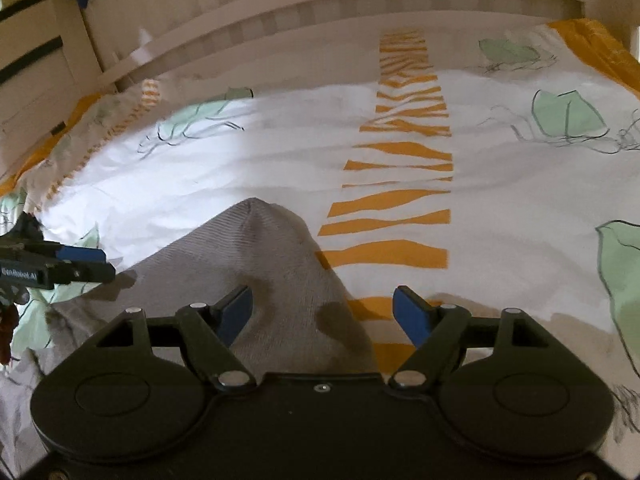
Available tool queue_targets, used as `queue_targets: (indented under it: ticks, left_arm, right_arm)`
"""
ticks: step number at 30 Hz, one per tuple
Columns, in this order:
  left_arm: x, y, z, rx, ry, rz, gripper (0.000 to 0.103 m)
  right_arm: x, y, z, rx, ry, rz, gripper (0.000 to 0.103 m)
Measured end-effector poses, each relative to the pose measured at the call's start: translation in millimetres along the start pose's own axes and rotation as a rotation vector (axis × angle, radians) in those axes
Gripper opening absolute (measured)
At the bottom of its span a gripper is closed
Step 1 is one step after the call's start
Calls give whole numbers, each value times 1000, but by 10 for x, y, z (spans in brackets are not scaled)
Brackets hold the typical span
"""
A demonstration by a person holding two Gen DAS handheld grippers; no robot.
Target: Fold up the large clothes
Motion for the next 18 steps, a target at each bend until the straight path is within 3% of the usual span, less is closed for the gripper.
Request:
queue_targets:
  ticks: [4, 7, 8, 9, 10, 11, 12, 14, 18]
  left_arm:
    - [33, 37, 168, -65, 11, 48, 68]
    - [44, 42, 229, -52, 15, 59, 64]
    - [40, 41, 224, -36, 27, 52, 42]
    - [42, 35, 215, -21, 36, 47, 10]
    - [53, 30, 190, -3, 46, 40, 7]
    - [77, 27, 155, 13, 36, 47, 6]
    - [114, 28, 115, 26, 14, 70, 6]
    - [202, 48, -29, 83, -17, 120, 6]
    - [274, 163, -476, 247, -42, 91, 5]
  right_arm:
    - [-4, -12, 168, -29, 0, 9, 79]
    - [1, -5, 264, -48, 7, 13, 78]
    - [1, 2, 288, -53, 12, 9, 75]
    - [-3, 10, 305, -56, 19, 1, 70]
    - [-12, 12, 314, -55, 29, -6, 51]
    - [-21, 14, 310, -51, 39, -15, 6]
    - [-33, 10, 287, -39, 47, -20, 11]
    - [-82, -3, 173, 7, 42, -37, 9]
    - [-198, 36, -204, 118, -4, -79, 9]
Point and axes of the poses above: each gripper's, at about its wrist camera, not at the fingertips, and z roughly the way its jaws point, x to its right, y to its underside, the point moved 3 cm from there along z, roughly the way its jaws point, and after that the axes turned 11 degrees about z, right-handed, at the moved point
